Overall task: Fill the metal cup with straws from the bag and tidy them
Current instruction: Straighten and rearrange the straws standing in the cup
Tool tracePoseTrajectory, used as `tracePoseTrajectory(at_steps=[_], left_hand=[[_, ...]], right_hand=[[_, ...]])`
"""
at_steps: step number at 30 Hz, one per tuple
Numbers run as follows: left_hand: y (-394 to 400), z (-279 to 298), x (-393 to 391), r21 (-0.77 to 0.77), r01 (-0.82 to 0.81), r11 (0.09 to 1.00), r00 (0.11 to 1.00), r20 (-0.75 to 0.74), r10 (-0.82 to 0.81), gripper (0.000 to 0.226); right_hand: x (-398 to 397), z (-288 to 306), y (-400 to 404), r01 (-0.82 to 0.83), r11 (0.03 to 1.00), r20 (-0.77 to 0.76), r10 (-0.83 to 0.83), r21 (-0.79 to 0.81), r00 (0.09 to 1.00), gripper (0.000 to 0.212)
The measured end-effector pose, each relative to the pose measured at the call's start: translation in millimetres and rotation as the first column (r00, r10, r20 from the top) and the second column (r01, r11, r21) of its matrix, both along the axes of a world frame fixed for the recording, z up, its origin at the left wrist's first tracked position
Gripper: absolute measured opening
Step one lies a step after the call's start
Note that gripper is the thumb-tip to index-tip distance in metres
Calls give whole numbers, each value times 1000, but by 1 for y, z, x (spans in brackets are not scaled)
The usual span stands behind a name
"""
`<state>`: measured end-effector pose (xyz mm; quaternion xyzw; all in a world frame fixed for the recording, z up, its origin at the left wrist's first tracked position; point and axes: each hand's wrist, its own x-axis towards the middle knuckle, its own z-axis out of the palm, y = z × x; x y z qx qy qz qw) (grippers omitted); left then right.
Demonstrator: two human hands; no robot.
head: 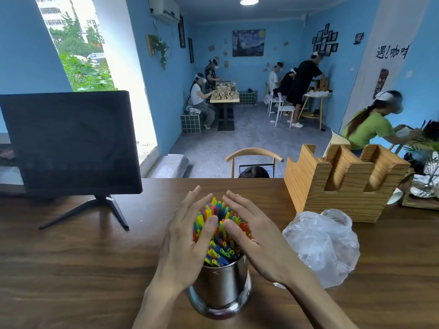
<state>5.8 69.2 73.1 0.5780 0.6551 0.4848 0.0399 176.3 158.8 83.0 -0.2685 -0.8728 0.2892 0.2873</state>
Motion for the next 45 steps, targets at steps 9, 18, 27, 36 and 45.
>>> tracePoseTrajectory(at_steps=[9,18,27,36,45], left_hand=[[-5,4,-10,-106,-21,994,1000,2,22,43],[-7,-1,-9,47,-88,995,992,98,83,32],[-10,-3,-4,70,-106,992,994,44,104,26],[-15,2,1,108,-108,988,993,62,102,30],[-14,4,-1,101,-73,992,997,-17,75,17]], right_hand=[[10,-7,8,16,999,29,-15,-37,999,62],[13,-19,5,54,993,-172,-72,-106,982,45],[13,-14,5,13,979,-265,-68,-206,962,22],[10,-6,0,37,985,-249,-78,-166,965,25],[8,-4,1,48,988,-213,-79,-147,974,26]])
